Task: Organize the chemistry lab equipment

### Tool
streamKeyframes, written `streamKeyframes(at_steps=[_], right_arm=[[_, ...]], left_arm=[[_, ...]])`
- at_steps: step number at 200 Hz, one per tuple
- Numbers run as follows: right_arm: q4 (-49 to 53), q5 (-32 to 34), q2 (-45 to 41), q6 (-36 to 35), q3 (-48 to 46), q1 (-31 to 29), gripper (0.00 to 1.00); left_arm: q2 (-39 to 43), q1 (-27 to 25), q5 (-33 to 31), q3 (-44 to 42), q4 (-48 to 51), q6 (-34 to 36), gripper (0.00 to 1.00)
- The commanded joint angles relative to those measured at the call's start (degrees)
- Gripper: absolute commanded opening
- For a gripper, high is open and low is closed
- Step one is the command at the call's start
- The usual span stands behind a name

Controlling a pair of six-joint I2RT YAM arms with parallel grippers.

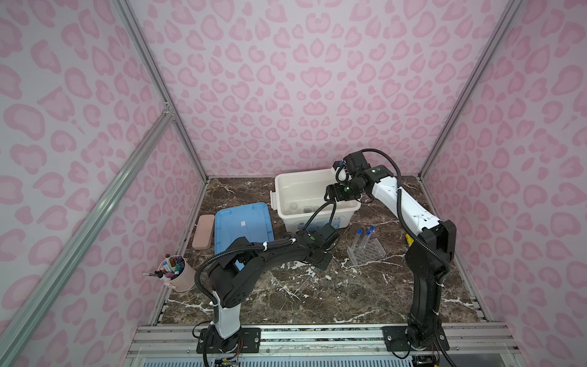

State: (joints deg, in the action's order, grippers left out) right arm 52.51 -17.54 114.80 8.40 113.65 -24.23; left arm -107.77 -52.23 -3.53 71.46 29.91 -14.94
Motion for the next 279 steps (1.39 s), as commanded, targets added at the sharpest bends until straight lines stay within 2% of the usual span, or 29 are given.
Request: streamKeyframes(at_steps=[1, 46, 67, 112, 120, 145, 175, 208, 213, 227, 260, 279], right_arm=[[-1.4, -0.1, -0.4, 0.3, -0.9, 0.2, 0.84], [-1.7, -0.2, -1.2, 0.4, -2.1, 0.1, 0.84], [-2.1, -0.1, -1.6, 0.4, -2.9, 0.3, 0.84], [-2.5, -0.4, -1.5, 0.6, -3.1, 0.5, 0.84], [-2.6, -0.4, -1.5, 0.6, -3.1, 0.4, 0.84], [-2.7, -0.5, -1.3, 0.7, -3.1, 0.5, 0.84], [-2.7, -0.4, -1.3, 0.6, -3.1, 0.4, 0.84], [-2.6, -0.3, -1.2, 0.6, -3.1, 0.4, 0.84], [-2.7, -0.4, -1.3, 0.6, -3.1, 0.4, 0.84], [-2.7, -0.4, -1.3, 0.6, -3.0, 0.5, 0.84], [-2.6, -0.3, -1.3, 0.6, -3.1, 0.6, 0.84], [-2.6, -0.3, -1.4, 0.6, -3.2, 0.6, 0.84]], left_arm=[[-1.3, 0.1, -1.2, 1.7, 0.7, 2.2, 0.04], [-2.4, 0.2, -0.9, 3.0, 2.0, 2.3, 0.08], [0.2, 0.2, -1.5, -0.1, 2.1, 1.6, 0.19], [6.5, -0.2, -0.4, -7.7, 2.7, -0.6, 0.35], [7.2, -0.5, -0.1, -8.8, 2.6, -1.1, 0.42], [8.3, -1.4, 0.8, -11.6, 2.2, -2.0, 0.44], [8.3, -1.6, 1.5, -13.6, 2.1, -2.5, 0.43], [8.3, -2.2, 1.2, -15.0, 2.0, -3.2, 0.37], [8.2, -2.3, 1.1, -15.1, 2.0, -3.3, 0.31], [7.5, -2.6, 1.3, -15.0, 2.1, -3.2, 0.24], [5.9, -3.8, 1.5, -14.3, 1.6, -3.7, 0.18], [5.3, -3.8, 1.7, -14.8, 0.5, -4.1, 0.12]])
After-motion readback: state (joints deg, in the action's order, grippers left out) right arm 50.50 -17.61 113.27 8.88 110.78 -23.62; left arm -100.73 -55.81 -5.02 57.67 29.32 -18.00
